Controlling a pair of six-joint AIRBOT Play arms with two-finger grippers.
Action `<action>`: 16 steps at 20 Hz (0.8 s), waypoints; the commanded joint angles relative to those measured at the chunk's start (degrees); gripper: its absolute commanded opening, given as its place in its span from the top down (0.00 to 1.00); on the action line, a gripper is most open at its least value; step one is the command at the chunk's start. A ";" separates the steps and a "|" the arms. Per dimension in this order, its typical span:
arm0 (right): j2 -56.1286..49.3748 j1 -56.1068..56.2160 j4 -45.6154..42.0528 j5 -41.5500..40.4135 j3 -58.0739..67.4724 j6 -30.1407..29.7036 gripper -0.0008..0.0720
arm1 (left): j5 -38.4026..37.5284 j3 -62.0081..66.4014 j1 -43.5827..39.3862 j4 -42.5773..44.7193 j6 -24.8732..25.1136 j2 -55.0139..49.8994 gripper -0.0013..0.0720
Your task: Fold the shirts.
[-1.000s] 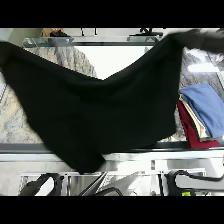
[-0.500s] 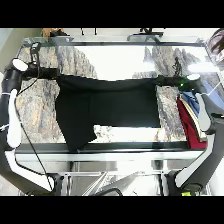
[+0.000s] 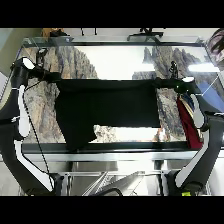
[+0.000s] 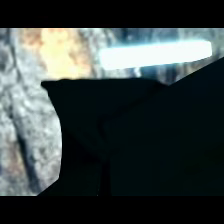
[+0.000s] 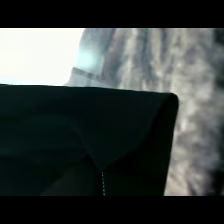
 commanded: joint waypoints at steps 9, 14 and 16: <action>-0.20 0.07 -3.34 -1.36 0.22 0.02 0.96 | 0.87 -6.95 -0.92 3.76 -1.99 -0.50 0.96; 0.09 0.13 -3.34 -0.22 0.22 0.02 0.65 | -1.16 -2.75 -2.91 3.78 -2.01 -0.48 0.96; 1.16 -0.44 -4.48 2.93 0.22 0.04 0.65 | -5.40 1.05 -2.84 3.82 -2.01 -0.48 0.51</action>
